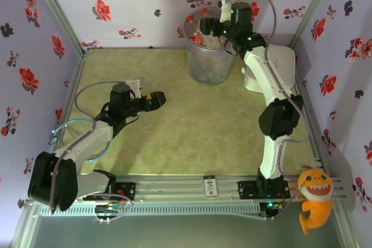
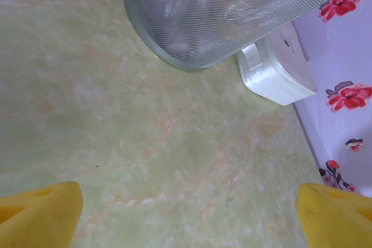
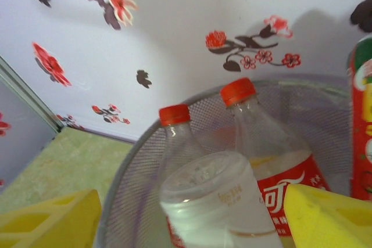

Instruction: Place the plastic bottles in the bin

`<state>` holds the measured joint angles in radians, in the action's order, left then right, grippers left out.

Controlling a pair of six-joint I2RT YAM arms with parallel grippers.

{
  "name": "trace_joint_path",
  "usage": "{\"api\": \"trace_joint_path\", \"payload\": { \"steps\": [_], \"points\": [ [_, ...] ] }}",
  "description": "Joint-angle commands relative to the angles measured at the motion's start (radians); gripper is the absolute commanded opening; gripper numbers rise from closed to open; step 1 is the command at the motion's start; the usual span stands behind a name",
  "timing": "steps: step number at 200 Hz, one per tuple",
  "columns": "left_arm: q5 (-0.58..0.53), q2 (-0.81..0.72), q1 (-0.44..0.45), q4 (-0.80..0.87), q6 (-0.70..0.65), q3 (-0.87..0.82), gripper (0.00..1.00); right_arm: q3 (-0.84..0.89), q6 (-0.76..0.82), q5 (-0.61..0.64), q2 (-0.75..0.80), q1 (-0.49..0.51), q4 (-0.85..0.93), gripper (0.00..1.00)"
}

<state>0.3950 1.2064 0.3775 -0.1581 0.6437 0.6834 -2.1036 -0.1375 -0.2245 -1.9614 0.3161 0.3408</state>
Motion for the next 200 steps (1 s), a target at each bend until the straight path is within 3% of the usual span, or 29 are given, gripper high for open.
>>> {"api": "trace_joint_path", "payload": {
  "steps": [1, 22, 42, 71, 111, 152, 200],
  "points": [
    [-0.058, -0.071, -0.044, 0.072, -0.064, 0.037, 0.97, 0.089, 0.01, 0.05, 0.168, -0.017, -0.027, 0.85],
    [-0.168, -0.129, -0.079, 0.178, -0.118, 0.054, 1.0, 0.237, 0.012, 0.094, 0.293, -0.042, -0.027, 0.89],
    [-0.309, -0.179, -0.108, 0.289, -0.177, 0.066, 1.0, 0.407, 0.009, 0.128, 0.419, -0.081, -0.018, 0.99],
    [-0.51, -0.248, -0.139, 0.386, -0.235, 0.045, 1.0, 0.677, 0.013, 0.245, 0.62, -0.118, -0.011, 0.99],
    [-0.77, -0.304, -0.166, 0.38, -0.296, -0.059, 1.0, 1.052, 0.004, 0.403, 0.852, -0.15, -0.004, 0.99],
    [-0.843, -0.322, -0.203, 0.243, -0.323, -0.198, 1.0, 1.363, 0.005, 0.492, 0.962, -0.158, -0.15, 0.99],
    [-0.844, -0.26, -0.248, 0.076, -0.45, -0.245, 1.0, 1.606, -0.002, 0.546, 0.903, -0.158, -0.398, 0.99]
  ]
}}
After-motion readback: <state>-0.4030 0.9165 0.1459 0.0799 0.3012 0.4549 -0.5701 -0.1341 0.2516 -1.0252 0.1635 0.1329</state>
